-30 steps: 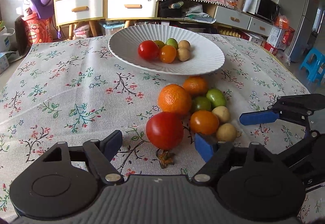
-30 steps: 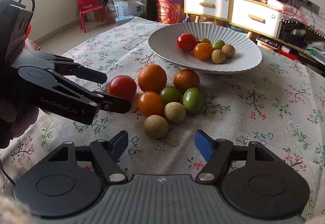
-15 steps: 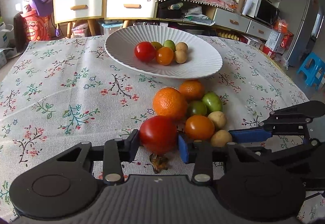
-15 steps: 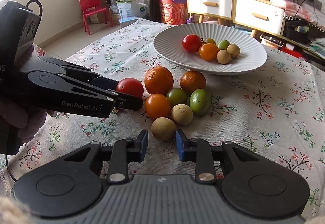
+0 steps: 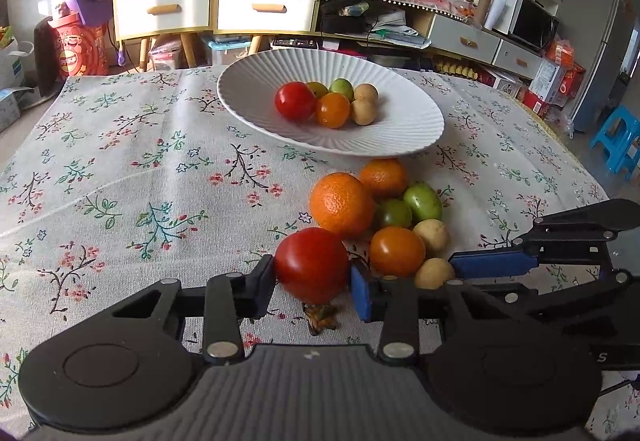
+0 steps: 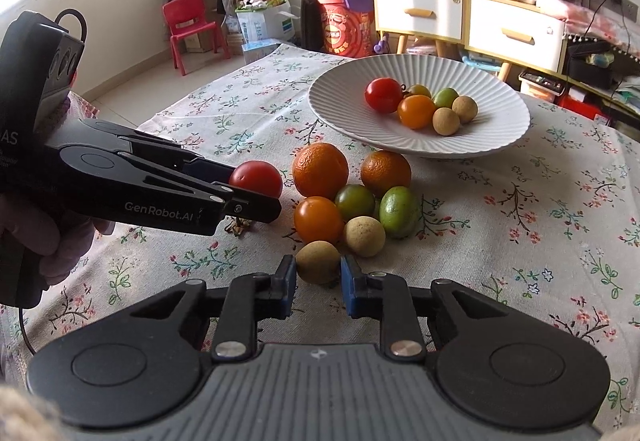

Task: Organize fruits
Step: 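Carry the red tomato and brown fruit in both tools over the white plate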

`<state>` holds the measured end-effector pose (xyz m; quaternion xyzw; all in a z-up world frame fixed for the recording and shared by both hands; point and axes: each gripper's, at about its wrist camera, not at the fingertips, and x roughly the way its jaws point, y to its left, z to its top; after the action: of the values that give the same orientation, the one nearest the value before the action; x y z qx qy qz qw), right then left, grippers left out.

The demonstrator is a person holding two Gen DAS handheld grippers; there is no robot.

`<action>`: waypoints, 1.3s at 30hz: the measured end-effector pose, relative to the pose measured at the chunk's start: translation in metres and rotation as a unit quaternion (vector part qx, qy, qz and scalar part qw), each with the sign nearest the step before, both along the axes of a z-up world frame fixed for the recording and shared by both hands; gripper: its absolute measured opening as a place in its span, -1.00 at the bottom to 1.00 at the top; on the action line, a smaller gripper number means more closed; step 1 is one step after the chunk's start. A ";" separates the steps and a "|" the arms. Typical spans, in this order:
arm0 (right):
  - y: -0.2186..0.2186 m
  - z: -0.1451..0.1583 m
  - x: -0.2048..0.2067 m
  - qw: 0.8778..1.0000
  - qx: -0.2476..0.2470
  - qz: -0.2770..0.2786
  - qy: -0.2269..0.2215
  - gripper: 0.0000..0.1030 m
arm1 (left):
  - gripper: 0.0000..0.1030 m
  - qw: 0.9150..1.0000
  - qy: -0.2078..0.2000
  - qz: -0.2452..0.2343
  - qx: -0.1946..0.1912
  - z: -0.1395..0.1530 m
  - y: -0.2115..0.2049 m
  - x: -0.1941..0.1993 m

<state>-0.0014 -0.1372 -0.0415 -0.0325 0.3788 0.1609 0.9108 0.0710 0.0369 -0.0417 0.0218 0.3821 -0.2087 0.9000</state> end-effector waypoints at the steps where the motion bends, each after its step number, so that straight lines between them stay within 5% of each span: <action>1: 0.000 -0.001 0.000 1.000 0.000 -0.001 0.001 -0.49 | -0.33 1.000 0.001 0.000 0.001 0.000 0.000 0.000; 25: 0.000 0.014 0.000 1.000 0.014 0.009 -0.015 -0.53 | -0.33 1.000 -0.013 -0.004 -0.011 0.018 -0.002 -0.005; 39: -0.035 0.040 0.035 0.996 0.039 -0.059 -0.057 -0.53 | -0.33 0.998 -0.047 -0.006 -0.037 0.044 -0.025 0.018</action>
<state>0.0340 -0.1724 -0.0014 0.0164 0.3214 0.1194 0.9392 0.0889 0.0118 0.0019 0.0003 0.3314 -0.2265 0.9159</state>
